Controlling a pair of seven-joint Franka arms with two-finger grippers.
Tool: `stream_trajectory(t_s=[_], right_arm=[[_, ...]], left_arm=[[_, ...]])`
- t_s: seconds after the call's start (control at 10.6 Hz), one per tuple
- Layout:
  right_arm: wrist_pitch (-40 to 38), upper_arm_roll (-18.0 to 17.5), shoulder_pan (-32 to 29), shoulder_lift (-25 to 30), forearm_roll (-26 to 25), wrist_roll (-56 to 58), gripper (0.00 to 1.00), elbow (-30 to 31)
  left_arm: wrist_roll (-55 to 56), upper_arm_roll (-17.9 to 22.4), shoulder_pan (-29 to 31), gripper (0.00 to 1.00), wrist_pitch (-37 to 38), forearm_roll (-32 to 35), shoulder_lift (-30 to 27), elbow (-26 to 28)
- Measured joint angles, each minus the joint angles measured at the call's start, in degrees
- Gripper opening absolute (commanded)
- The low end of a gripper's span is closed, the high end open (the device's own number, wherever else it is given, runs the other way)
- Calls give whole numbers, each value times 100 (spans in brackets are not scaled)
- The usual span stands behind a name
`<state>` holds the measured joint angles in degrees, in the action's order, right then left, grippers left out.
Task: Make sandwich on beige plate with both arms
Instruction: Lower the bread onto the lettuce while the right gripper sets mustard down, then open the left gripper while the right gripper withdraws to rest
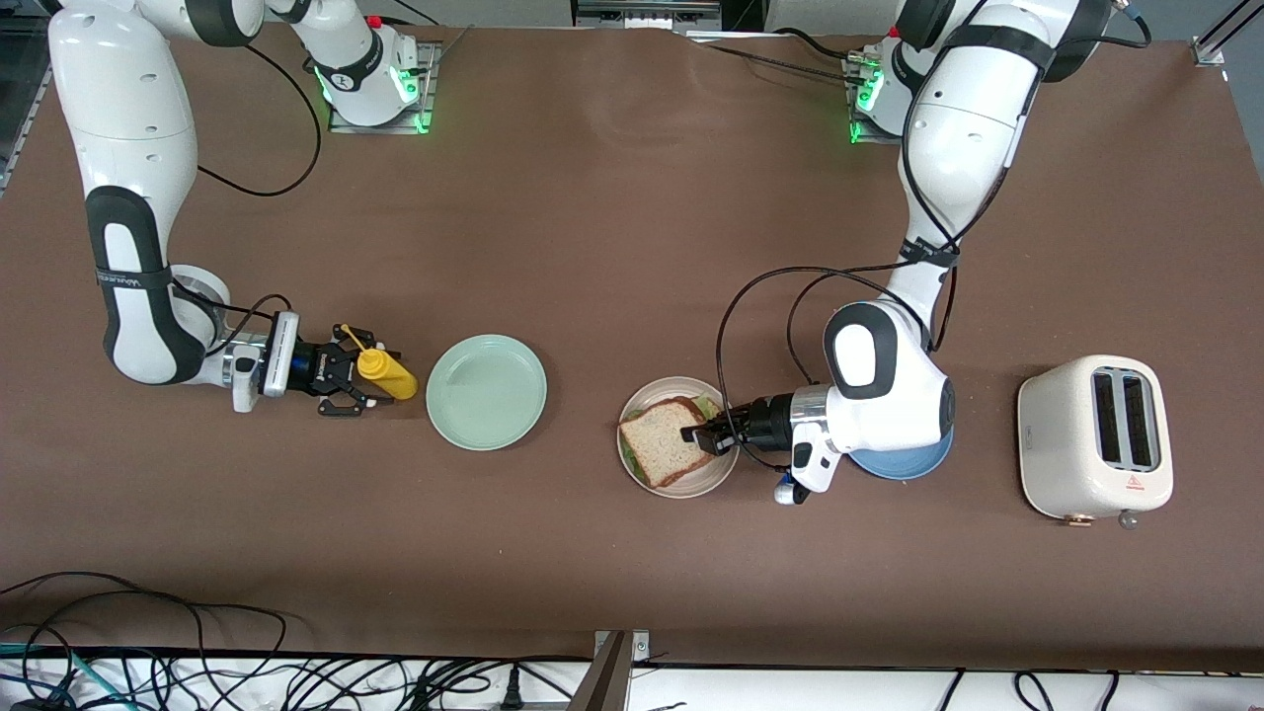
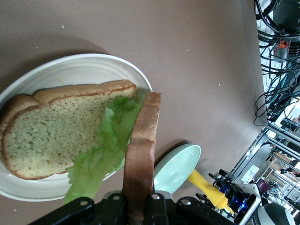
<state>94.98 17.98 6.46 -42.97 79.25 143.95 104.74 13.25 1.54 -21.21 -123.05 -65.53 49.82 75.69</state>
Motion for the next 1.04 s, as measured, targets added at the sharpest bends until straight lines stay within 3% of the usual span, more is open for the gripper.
stream_trajectory(t_s=[0.38, 0.57, 1.04], right_arm=[[2, 318, -113, 30, -712, 0, 100, -29], [62, 547, -157, 165, -1346, -309, 100, -71], [626, 567, -280, 1200, -2854, -3334, 100, -132]], left_arm=[[-8, 55, 22, 100, 0, 212, 3, 0], [-8, 81, 67, 100, 38, 302, 3, 11], [-6, 145, 112, 100, 40, 844, 3, 44]])
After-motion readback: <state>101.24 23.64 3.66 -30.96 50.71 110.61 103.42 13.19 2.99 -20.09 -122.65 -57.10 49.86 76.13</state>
